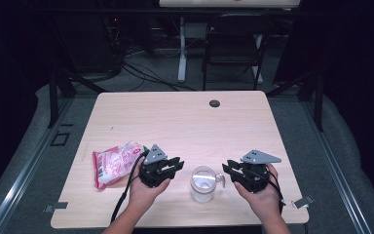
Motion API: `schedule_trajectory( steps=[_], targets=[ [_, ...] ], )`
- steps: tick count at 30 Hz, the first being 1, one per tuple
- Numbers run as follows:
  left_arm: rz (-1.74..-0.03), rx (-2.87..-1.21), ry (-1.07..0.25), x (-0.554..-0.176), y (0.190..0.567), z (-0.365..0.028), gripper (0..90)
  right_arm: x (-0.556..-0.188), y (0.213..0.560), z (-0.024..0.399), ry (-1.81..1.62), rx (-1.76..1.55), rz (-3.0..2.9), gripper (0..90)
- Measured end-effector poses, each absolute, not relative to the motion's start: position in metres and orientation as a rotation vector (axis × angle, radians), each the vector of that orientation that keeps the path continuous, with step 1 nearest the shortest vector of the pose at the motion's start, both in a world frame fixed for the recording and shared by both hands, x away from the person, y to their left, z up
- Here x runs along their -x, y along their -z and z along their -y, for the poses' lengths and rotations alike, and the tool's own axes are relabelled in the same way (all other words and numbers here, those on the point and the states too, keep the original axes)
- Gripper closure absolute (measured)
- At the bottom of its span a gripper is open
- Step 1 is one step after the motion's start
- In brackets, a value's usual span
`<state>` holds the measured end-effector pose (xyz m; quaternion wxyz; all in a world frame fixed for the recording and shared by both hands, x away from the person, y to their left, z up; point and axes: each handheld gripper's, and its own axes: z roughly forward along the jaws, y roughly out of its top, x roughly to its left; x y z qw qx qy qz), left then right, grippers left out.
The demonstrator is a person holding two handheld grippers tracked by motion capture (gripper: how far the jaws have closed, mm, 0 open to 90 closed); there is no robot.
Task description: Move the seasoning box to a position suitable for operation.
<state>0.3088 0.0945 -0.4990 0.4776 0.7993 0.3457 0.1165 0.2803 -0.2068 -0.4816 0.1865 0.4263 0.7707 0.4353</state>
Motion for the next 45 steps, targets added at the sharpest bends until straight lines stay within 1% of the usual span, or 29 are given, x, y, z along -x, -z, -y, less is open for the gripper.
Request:
schedule_trajectory(
  steps=[9,12,19,26,33,45],
  targets=[
    [-0.829,-1.962,-0.305,-0.301,0.501,-0.095,74.6,-0.275,0.487,0.204,-1.222,-1.186,-2.192,73.1],
    [-0.83,-1.965,-0.296,-0.299,0.502,-0.096,76.2,-0.275,0.487,0.206,-1.238,-1.192,-2.194,74.0],
    [-0.807,-2.008,-0.287,-0.295,0.506,-0.092,82.4,-0.275,0.487,0.207,-1.252,-1.197,-2.19,75.7],
    [-0.793,-2.028,-0.25,-0.292,0.51,-0.088,89.7,-0.275,0.49,0.202,-1.258,-1.193,-2.208,76.9],
    [-0.773,-2.053,-0.206,-0.288,0.514,-0.085,90.0,-0.276,0.494,0.199,-1.246,-1.194,-2.236,78.6],
    [-0.743,-2.106,-0.18,-0.279,0.523,-0.077,90.0,-0.274,0.495,0.199,-1.27,-1.206,-2.241,81.7]
  ],
)
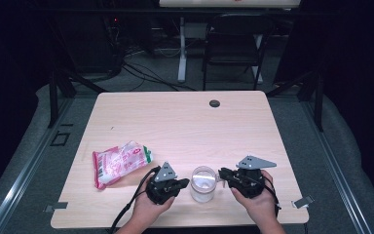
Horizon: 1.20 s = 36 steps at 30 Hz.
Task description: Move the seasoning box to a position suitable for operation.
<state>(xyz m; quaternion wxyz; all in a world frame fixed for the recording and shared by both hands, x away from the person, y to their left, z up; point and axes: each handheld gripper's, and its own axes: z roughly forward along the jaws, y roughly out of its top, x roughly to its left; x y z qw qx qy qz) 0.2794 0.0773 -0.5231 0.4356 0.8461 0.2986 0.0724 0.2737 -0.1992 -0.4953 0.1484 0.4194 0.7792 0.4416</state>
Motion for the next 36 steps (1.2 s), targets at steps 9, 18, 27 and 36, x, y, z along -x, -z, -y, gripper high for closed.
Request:
schedule_trajectory(
  steps=[9,18,27,36],
  targets=[
    [-0.733,-2.116,-0.172,-0.2783,0.5249,-0.0756,90.0,-0.2735,0.4954,0.1993,-1.27,-1.205,-2.238,82.3],
    [-0.73,-2.11,-0.17,-0.2776,0.5232,-0.076,90.0,-0.2731,0.4956,0.1991,-1.271,-1.205,-2.234,82.8],
    [-0.727,-2.103,-0.168,-0.2768,0.5216,-0.0763,90.0,-0.2732,0.4962,0.1994,-1.279,-1.212,-2.228,83.0],
    [-0.729,-2.095,-0.163,-0.2766,0.5204,-0.0769,90.0,-0.2732,0.4965,0.1999,-1.283,-1.215,-2.228,83.0]
  ],
)
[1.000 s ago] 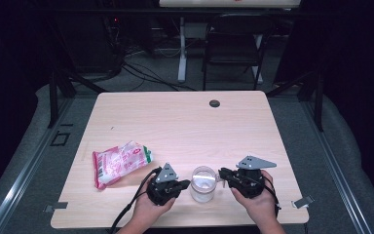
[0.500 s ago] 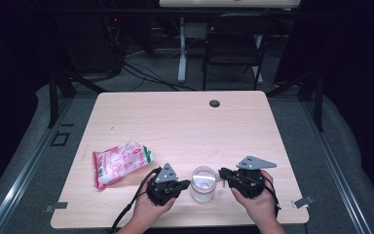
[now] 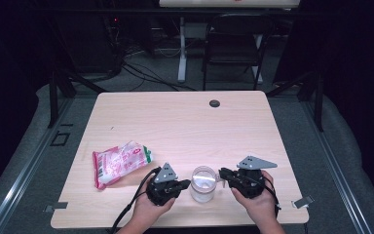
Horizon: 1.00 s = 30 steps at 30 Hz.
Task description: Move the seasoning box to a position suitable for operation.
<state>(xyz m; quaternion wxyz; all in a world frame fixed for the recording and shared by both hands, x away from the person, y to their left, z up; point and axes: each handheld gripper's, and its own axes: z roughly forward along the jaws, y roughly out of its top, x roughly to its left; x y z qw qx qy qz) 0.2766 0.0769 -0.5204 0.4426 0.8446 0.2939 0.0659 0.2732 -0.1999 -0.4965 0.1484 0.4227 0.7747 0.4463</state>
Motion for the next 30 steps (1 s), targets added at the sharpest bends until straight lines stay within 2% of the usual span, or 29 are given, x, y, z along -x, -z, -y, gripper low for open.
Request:
schedule_trajectory(
  steps=[30],
  targets=[
    [-0.71,-2.041,-0.155,-0.274,0.507,-0.078,90.0,-0.273,0.499,0.2,-1.296,-1.219,-2.204,83.6]
  ],
)
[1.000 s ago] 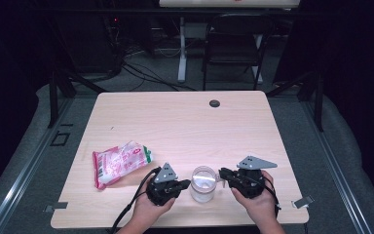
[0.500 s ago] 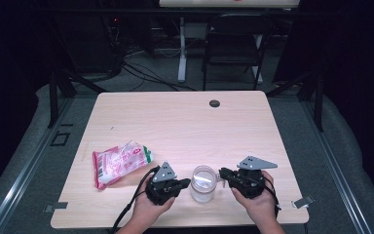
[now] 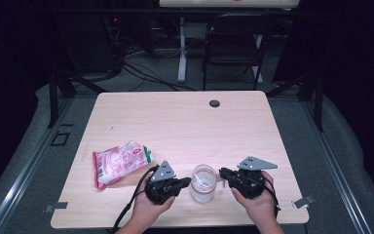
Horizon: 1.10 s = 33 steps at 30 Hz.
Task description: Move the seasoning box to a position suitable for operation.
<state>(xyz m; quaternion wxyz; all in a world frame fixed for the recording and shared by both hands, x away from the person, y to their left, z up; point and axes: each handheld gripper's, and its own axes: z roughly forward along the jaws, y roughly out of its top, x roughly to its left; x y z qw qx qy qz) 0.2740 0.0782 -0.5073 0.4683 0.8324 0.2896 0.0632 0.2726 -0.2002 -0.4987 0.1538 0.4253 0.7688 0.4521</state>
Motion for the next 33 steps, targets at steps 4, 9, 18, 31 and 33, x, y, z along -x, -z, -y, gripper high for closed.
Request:
schedule_trajectory(
  steps=[4,9,18,31,33],
  targets=[
    [-0.695,-2.051,-0.154,-0.272,0.508,-0.075,90.0,-0.273,0.499,0.2,-1.295,-1.219,-2.203,83.7],
    [-0.693,-2.053,-0.158,-0.271,0.507,-0.074,90.0,-0.272,0.499,0.2,-1.298,-1.218,-2.2,83.6],
    [-0.691,-2.053,-0.163,-0.271,0.507,-0.074,90.0,-0.273,0.499,0.2,-1.3,-1.214,-2.202,82.4],
    [-0.681,-2.049,-0.163,-0.272,0.502,-0.072,90.0,-0.262,0.491,0.196,-1.31,-1.134,-2.22,72.8],
    [-0.685,-2.042,-0.163,-0.273,0.501,-0.072,90.0,-0.259,0.49,0.196,-1.32,-1.109,-2.227,71.2]
  ],
)
